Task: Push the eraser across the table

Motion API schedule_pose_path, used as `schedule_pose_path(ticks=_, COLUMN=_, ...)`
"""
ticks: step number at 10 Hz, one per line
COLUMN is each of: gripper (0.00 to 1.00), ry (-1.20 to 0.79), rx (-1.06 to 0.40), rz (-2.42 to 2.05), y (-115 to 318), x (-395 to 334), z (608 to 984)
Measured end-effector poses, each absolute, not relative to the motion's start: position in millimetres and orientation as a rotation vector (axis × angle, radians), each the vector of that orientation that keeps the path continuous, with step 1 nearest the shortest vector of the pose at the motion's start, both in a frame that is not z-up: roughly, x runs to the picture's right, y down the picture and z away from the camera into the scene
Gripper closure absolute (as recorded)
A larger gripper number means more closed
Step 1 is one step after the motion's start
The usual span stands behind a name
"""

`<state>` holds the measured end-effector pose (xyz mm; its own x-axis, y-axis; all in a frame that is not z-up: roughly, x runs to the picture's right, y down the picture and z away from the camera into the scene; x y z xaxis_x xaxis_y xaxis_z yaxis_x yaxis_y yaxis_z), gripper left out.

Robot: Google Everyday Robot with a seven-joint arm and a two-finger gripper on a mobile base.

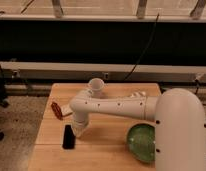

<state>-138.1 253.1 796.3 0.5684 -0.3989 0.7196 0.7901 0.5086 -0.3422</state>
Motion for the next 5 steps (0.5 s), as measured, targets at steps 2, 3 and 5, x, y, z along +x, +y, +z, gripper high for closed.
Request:
schedule_pose_path(ticks=2, gripper=1.0, ry=-0.637, rx=-0.713, rz=-0.788, y=254.6, x=-146.7, z=792.1)
schedule_pose_path(ticks=3, gripper=1.0, ry=-0.643, rx=-0.711, rz=-0.793, y=254.8, x=-149.5, z=791.1)
schedule_pose_path(ticks=5, gripper=1.0, ry=-0.661, rx=-0.704, rz=-0.809, y=256.2, x=-157.4, z=791.9)
